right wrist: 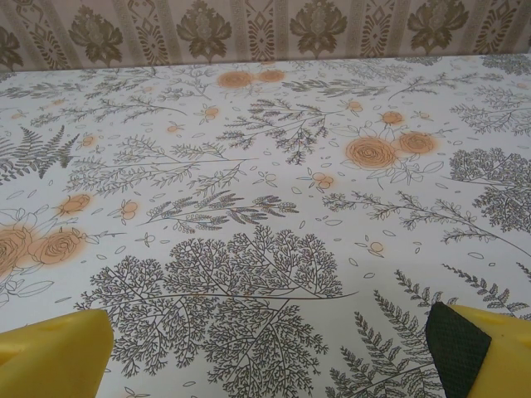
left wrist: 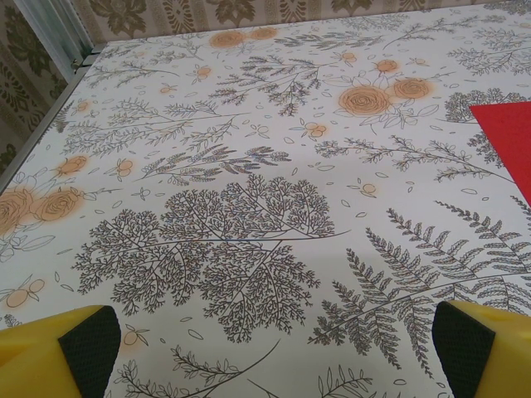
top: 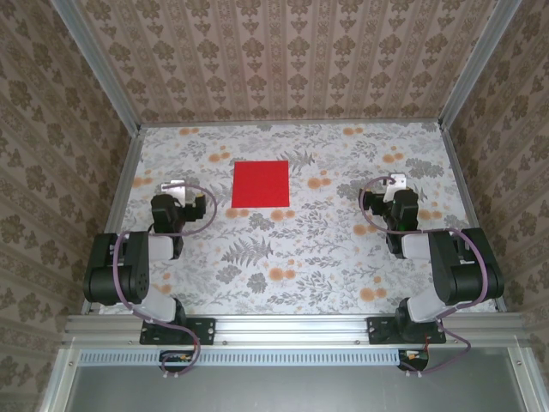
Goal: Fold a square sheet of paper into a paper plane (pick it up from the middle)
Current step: Move the square sheet of paper to the center of the table.
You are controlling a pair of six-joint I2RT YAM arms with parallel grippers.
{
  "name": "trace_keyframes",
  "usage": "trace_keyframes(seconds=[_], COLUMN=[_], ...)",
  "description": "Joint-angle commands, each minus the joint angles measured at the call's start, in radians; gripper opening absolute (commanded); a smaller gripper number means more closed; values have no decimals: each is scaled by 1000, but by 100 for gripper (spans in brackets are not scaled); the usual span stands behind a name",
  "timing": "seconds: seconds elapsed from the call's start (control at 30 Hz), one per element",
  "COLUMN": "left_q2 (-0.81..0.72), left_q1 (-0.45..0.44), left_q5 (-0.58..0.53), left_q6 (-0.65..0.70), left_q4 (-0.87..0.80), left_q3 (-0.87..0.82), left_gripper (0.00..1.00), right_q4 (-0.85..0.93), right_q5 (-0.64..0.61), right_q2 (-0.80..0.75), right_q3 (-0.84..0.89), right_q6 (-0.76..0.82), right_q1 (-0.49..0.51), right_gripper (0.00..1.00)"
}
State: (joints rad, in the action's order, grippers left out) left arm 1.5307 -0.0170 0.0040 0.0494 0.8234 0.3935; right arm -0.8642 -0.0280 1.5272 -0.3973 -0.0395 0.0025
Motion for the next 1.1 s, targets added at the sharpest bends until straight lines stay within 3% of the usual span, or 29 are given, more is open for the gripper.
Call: trace_keyframes(seconds=[0.0,0.17,0.3,0.43,0.53,0.67,0.73,0.9,1.07], left_q2=[7,0,-119,-297,-395,-424,-410,-413,-424], left_q1=[10,6,-6,-13,-25,-42,-44,-48,-49], left_q5=[14,2,-73,-150,-138,-140,-60,68,83], left_q6=[6,6,-11,-103,-237,-393,-428,-491,-460], left_q4=[25,31,-7,-291,-547,-924,-1061,-1237,-1340], left_q3=[18,11,-24,28,124,302,397,503,542], left_gripper=[100,100,100,100,100,100,100,100,100], right_q4=[2,7,253,544,740,1006,1100,1117,1149], right_q5=[16,17,-28,-78,-126,-130,-112,-40,-30], right_q2=[5,-14,-214,-342,-369,-329,-296,-199,31], right_q3=[-12,-9,-57,-149,-224,-348,-404,-484,-656], right_q6=[3,4,-6,-128,-227,-405,-493,-637,-708], right_q1=[-2,-2,5,18,52,100,150,334,516], right_gripper=[100,100,100,100,100,100,100,100,99])
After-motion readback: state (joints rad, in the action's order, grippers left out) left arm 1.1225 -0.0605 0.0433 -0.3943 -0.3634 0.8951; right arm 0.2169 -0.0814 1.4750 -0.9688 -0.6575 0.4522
